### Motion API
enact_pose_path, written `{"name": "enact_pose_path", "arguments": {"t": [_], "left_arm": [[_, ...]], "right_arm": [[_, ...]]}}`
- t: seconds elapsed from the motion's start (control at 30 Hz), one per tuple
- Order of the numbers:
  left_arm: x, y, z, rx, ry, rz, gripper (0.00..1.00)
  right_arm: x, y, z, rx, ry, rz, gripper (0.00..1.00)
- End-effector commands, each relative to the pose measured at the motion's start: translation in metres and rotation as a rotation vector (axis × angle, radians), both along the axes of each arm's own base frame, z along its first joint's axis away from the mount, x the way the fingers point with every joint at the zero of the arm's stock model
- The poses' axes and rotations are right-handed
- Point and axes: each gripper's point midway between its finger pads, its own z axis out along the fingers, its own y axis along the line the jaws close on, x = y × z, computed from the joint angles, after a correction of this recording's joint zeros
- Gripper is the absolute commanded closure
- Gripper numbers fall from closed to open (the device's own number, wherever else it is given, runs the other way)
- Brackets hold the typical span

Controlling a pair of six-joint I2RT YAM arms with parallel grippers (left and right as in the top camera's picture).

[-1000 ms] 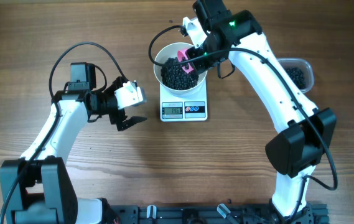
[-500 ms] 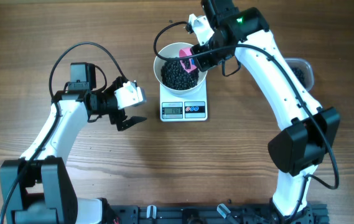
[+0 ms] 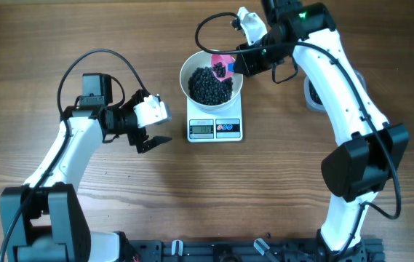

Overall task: Scoop item into bowl and weigh 150g on scale
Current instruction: 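Tip a few beans from the scoop into the bowl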

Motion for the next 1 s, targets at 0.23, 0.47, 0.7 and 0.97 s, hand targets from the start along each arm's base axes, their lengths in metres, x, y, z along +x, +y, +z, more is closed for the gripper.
{"name": "enact_pose_path", "arguments": {"t": [0.23, 0.47, 0.7, 0.97], "left_arm": [[0.000, 0.001, 0.004, -0.002, -0.025, -0.010, 0.00], [0.000, 0.001, 0.004, -0.002, -0.025, -0.010, 0.00], [0.000, 0.001, 0.004, -0.002, -0.025, -0.010, 0.00], [0.000, 0.001, 0.004, -0.002, -0.025, -0.010, 0.00]], "right_arm": [[-0.001, 0.004, 0.016, 0.026, -0.037, 0.025, 0.96], [-0.007, 0.013, 0.007, -0.125, -0.083, 0.047, 0.96], [-0.006, 0.009, 0.006, -0.133, -0.087, 0.049, 0.96], [-0.004, 0.005, 0.017, 0.032, -0.032, 0.047, 0.96]]}}
